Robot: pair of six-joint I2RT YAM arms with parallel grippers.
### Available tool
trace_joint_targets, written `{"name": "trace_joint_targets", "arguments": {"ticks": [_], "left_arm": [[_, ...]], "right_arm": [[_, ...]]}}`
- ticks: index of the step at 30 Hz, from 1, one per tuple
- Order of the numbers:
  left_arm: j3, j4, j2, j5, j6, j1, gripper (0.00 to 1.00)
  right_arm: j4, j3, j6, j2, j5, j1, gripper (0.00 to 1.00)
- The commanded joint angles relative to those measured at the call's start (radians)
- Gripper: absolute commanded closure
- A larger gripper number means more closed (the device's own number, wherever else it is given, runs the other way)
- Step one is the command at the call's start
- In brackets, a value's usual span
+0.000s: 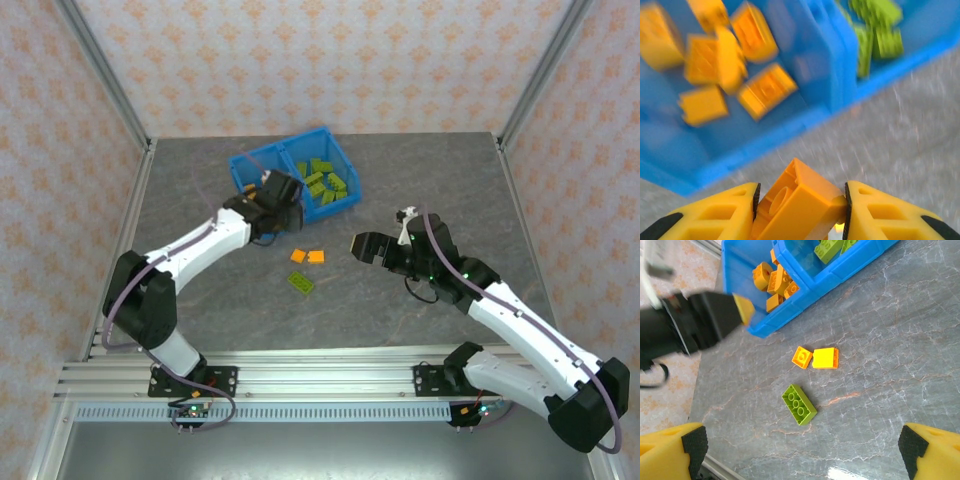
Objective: Sort the legos into containers by color
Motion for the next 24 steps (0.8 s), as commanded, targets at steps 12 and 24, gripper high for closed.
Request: {"name": "trace_joint_targets", "arguments": {"ticks": [12, 24], "left_arm": [[0.545, -0.145, 0.436, -0.206, 0.131, 0.205, 0.68], [0.759, -0.287, 0.534, -0.179, 0.155, 0.220, 0.40]], "right_arm": [[0.007, -0.032, 0.036, -0.105, 0.034, 0.021, 0.01], [0.004, -0.054, 0.040, -0.138, 0.069, 0.025, 0.01]]}}
